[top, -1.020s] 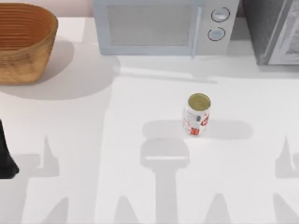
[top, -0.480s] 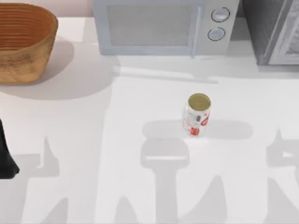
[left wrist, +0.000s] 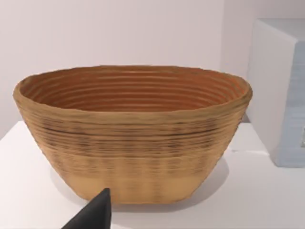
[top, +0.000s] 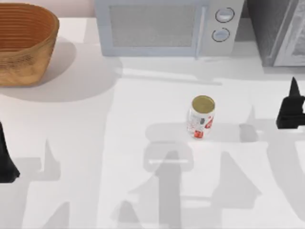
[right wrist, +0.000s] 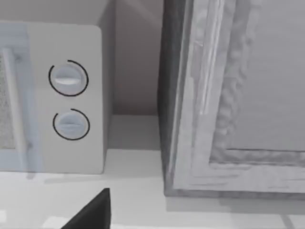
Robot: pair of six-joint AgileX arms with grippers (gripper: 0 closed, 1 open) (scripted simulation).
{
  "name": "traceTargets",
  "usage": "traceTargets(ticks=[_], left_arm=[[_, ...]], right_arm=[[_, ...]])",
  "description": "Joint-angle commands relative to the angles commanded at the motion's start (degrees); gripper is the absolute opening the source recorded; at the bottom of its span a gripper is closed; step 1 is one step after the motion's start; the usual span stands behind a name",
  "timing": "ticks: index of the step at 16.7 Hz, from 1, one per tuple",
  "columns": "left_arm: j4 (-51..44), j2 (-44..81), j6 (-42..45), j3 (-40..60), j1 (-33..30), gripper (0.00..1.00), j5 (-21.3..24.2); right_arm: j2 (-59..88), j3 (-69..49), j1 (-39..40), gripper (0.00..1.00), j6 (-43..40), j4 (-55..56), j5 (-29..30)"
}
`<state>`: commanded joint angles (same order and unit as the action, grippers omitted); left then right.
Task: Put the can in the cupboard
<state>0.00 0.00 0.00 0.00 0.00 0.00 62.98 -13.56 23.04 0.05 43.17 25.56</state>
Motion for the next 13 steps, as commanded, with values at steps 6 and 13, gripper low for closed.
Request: traceTargets(ticks=[6,13], left_arm=[[0.0,0.0,0.0,0.0,0.0,1.00,0.0],[0.0,0.0,0.0,0.0,0.0,1.00,0.0]], right_arm=[[28.4,-8.3,11.4,1.00,0.2,22.4,11.2],[57.8,-16.8,22.8,1.00,0.3,45.3,22.4]])
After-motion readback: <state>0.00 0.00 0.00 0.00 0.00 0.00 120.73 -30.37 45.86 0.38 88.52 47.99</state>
